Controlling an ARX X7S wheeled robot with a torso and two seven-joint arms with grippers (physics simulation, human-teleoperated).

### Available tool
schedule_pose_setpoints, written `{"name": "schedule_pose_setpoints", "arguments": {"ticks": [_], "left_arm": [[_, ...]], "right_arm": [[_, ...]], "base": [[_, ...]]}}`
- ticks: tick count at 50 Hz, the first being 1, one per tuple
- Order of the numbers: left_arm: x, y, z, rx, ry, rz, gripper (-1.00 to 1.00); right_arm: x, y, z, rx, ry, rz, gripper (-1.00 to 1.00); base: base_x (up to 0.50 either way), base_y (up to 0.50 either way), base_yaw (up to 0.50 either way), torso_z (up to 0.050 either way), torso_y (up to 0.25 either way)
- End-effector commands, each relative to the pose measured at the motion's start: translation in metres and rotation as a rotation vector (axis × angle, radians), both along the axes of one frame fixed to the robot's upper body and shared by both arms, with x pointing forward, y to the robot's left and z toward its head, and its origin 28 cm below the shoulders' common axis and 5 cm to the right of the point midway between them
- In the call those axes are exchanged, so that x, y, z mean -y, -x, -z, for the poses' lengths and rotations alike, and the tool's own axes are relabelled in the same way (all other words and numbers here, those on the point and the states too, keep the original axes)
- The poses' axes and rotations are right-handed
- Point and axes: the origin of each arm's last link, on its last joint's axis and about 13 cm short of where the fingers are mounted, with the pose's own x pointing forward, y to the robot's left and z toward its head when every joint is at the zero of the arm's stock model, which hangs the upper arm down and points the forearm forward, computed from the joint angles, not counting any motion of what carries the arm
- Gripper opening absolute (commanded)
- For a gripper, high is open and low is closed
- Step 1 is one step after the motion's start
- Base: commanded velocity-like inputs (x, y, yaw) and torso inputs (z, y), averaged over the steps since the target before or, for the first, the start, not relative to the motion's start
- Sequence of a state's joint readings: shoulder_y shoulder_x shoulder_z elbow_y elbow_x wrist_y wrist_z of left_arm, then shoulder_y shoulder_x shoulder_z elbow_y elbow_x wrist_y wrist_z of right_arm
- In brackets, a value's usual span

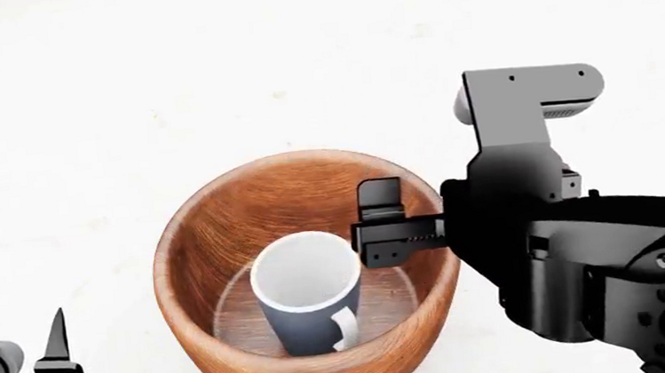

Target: Place the cup inside the bowl on the dining table and move the bowl to any counter.

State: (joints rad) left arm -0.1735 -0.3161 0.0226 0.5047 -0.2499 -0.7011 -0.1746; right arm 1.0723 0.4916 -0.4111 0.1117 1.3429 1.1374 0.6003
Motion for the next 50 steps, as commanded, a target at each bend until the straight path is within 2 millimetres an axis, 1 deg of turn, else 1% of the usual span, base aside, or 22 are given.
{"name": "schedule_pose_setpoints", "arguments": {"ticks": [1,3,11,20,31,33,41,45,50], "left_arm": [[-0.002,-0.001,0.0,0.028,0.014,-0.004,1.0],[-0.001,-0.002,0.0,0.026,0.013,-0.004,1.0],[-0.001,-0.002,0.001,0.026,0.012,-0.003,1.0],[0.0,-0.002,0.001,0.026,0.011,-0.002,1.0],[0.003,-0.003,0.001,0.022,0.01,0.002,1.0],[0.005,-0.005,0.001,0.022,0.01,0.001,1.0],[0.001,-0.003,0.002,0.021,0.013,0.003,1.0],[0.0,-0.002,0.001,0.021,0.013,0.001,1.0],[0.0,-0.002,0.002,0.022,0.016,-0.004,1.0]], "right_arm": [[0.003,-0.002,0.004,-0.013,-0.023,0.004,1.0],[0.004,-0.001,0.002,-0.011,-0.023,0.006,1.0],[0.003,-0.003,0.014,-0.058,-0.039,-0.009,1.0],[0.006,0.0,0.01,-0.071,-0.041,-0.006,1.0],[0.009,-0.001,0.018,-0.094,-0.02,0.01,1.0],[0.008,-0.002,0.018,-0.096,-0.016,0.008,1.0],[0.006,-0.004,0.015,-0.104,0.007,0.002,1.0],[0.006,-0.004,0.012,-0.123,0.059,0.0,1.0],[0.007,-0.004,0.01,-0.152,0.052,0.004,1.0]], "base": [[0.0,0.0,0.0,0.0,0.0],[0.0,0.0,0.0,0.0,0.0],[0.0,0.0,0.0,0.0,0.0],[0.0,0.0,0.0,0.0,0.0],[0.0,0.0,0.0,0.0,0.0],[0.0,0.0,0.0,0.0,0.0],[0.0,0.0,0.0,0.0,0.0],[0.0,0.0,0.0,0.0,0.0],[0.0,0.0,0.0,0.0,0.0]]}}
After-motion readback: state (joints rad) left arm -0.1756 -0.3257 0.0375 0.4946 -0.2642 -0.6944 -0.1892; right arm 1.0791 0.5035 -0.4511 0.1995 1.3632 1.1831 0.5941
